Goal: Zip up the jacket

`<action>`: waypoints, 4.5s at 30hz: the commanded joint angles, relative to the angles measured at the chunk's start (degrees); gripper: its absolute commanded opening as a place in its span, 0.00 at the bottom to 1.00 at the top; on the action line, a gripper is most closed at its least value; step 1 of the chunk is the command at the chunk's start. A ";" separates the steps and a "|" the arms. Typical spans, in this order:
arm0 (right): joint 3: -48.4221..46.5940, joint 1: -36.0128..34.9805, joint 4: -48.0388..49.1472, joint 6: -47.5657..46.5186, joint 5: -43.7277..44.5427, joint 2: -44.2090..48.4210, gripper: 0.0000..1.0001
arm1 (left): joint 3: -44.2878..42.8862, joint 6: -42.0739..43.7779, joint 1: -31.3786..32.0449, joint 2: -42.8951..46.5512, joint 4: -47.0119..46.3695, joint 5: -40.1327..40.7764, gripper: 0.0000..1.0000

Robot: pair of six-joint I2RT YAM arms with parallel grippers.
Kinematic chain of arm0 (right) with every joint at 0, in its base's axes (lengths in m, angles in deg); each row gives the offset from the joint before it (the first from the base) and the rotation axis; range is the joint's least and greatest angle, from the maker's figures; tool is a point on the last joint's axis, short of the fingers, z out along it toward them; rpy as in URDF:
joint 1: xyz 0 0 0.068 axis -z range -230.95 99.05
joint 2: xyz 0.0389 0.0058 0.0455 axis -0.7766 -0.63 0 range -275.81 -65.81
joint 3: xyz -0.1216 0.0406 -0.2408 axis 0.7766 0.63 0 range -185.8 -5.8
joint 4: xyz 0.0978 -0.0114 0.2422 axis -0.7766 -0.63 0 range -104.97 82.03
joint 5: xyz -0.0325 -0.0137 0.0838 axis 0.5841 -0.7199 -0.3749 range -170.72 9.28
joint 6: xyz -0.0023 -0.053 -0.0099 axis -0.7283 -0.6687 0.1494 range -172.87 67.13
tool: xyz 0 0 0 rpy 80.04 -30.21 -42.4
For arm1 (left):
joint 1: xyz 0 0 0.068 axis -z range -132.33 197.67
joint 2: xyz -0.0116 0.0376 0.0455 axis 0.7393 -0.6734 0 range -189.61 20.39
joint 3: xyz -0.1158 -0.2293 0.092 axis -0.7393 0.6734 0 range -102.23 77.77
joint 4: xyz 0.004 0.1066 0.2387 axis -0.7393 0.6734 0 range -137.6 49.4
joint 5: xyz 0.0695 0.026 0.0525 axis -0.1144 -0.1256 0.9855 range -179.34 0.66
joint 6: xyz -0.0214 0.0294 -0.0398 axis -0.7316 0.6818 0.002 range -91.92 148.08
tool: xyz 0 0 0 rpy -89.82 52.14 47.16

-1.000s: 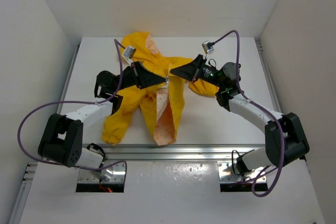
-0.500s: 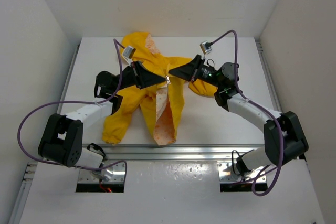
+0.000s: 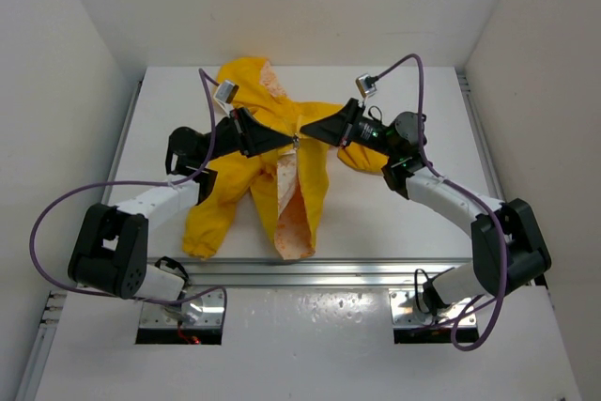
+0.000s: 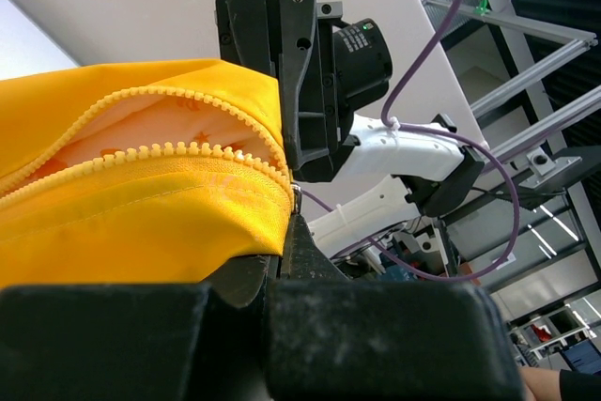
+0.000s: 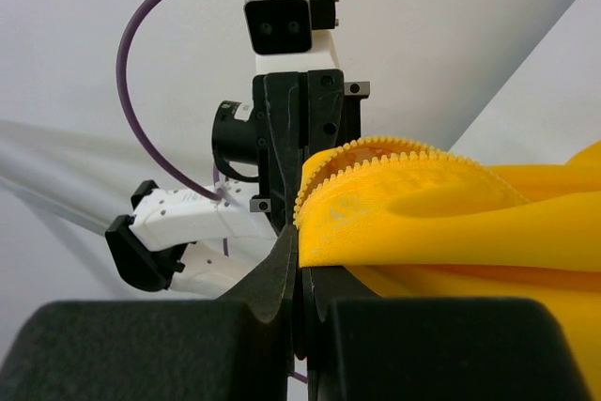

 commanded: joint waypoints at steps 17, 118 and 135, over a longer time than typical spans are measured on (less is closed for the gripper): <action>-0.24 -2.34 5.17 0.29 -2.20 1.28 0.00 | -1.36 -0.25 -2.14 0.81 -5.14 2.03 0.00; 1.34 -0.14 -5.02 -2.96 -10.99 0.84 0.00 | -6.55 122.35 22.11 37.29 77.30 27.17 0.50; 1.43 -1.73 -4.32 -2.70 -11.43 1.37 0.00 | -6.02 122.98 29.85 32.81 68.71 40.26 0.48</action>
